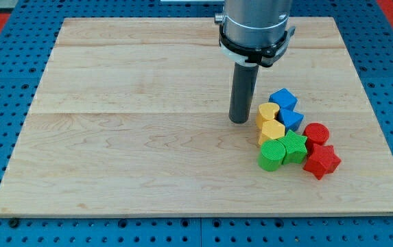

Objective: Point your arm towards the red circle

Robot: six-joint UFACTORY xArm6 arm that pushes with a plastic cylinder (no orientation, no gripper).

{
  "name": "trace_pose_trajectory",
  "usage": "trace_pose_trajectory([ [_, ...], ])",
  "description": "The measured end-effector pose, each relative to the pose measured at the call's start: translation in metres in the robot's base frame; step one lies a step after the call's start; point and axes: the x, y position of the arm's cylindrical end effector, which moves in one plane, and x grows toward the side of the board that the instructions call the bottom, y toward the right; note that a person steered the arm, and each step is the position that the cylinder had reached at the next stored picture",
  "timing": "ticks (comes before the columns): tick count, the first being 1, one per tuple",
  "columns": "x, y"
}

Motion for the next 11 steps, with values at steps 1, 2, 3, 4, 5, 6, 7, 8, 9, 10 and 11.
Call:
trace_pose_trajectory([
  [1, 0.000, 0.000],
  [2, 0.001, -0.022],
  [3, -0.015, -0.040],
  [4, 0.030, -0.027],
  [5, 0.101, -0.026],
  [6, 0.156, -0.031],
  [7, 0.160, -0.004],
  [8, 0.160, 0.077],
  [9, 0.161, 0.108],
  [10, 0.160, 0.117],
  [11, 0.160, 0.122],
])
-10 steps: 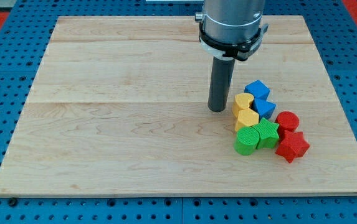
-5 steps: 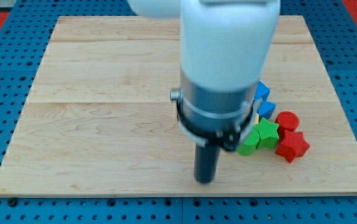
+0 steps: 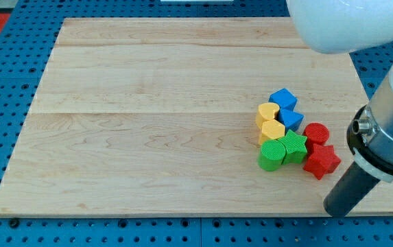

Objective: Point your arm towards the red circle

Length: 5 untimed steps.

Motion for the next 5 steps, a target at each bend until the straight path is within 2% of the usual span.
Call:
trace_pose_trajectory([
  [2, -0.041, 0.041],
  [3, -0.043, 0.055],
  [5, -0.069, 0.055],
])
